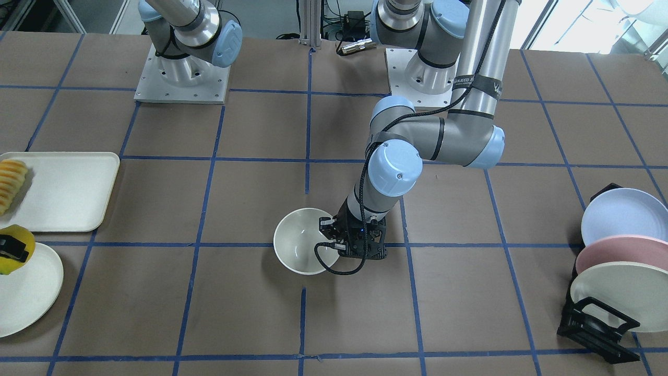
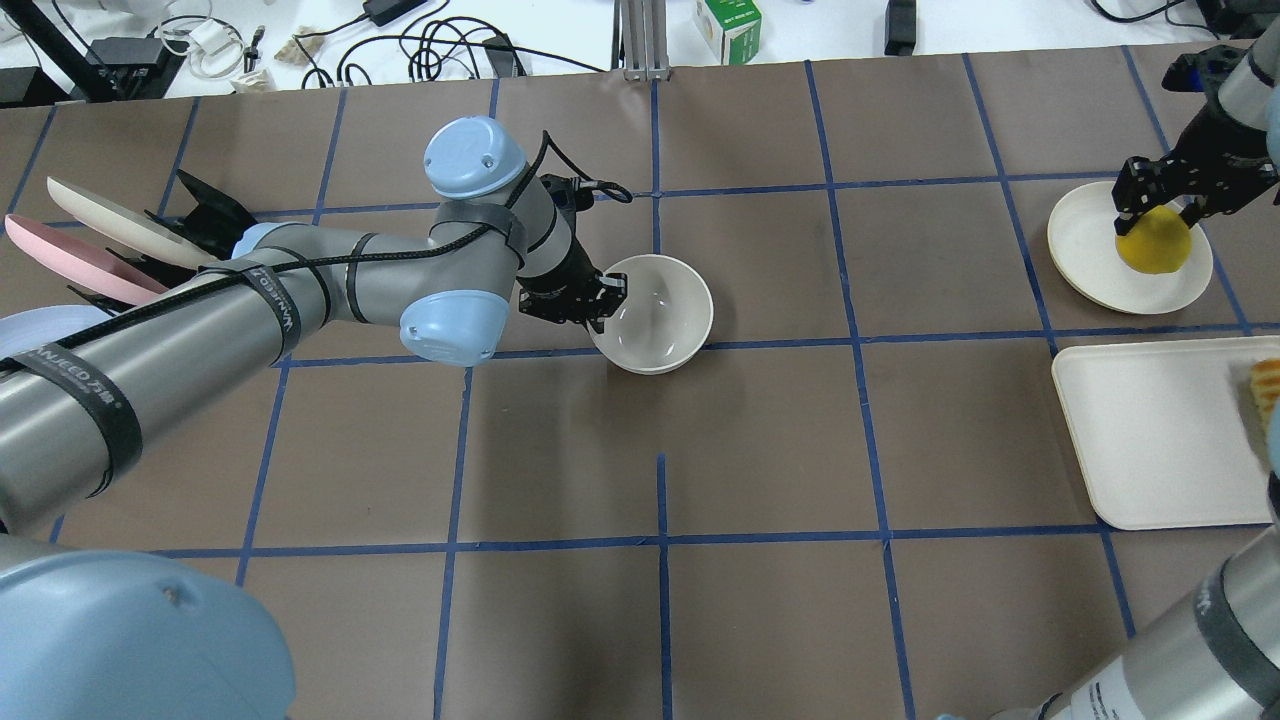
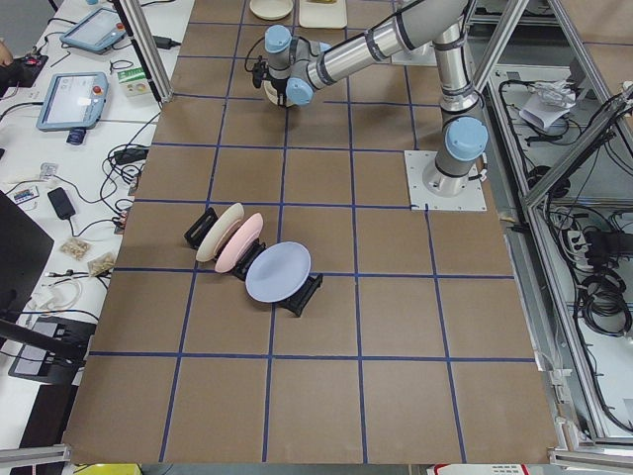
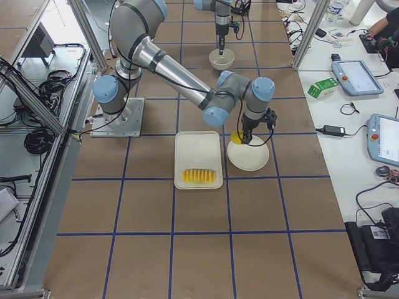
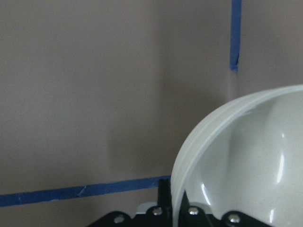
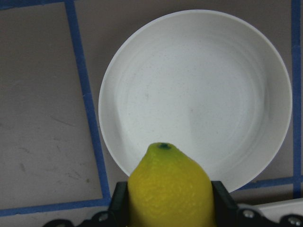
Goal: Place bowl and put lemon in it
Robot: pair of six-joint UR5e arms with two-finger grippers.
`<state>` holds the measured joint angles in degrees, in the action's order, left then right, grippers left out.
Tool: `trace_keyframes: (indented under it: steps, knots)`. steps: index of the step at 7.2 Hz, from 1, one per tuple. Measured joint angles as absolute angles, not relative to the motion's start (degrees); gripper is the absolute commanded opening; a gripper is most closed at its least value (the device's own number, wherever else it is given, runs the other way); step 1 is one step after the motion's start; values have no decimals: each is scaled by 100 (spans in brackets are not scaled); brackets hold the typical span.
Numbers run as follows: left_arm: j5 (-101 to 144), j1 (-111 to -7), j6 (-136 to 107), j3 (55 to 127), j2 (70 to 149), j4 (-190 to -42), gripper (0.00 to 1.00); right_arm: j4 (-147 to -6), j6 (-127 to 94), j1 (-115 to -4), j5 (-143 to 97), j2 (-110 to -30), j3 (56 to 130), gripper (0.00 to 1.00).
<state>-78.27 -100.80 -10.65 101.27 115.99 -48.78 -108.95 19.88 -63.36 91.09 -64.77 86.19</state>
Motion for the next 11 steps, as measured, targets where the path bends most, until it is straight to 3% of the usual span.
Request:
trace_keyframes:
  steps: [2, 5, 8, 11]
  knots:
    - [-7918, -9794, -951, 9863, 11333, -5131, 100, -10339, 1132, -6899, 8937, -6948, 8625, 0]
    - [-8346, -9100, 190, 9020, 10667, -7202, 100, -10105, -271, -8276, 8787, -7372, 8594, 0]
    - [-8855, -8865, 588, 8546, 9892, -8636, 100, -10170, -1778, -9754, 8768, -7208, 8425, 0]
    - [-8996, -8889, 606, 8503, 9613, -8896, 100, -10893, -2557, -10782, 8794, -6667, 8403, 0]
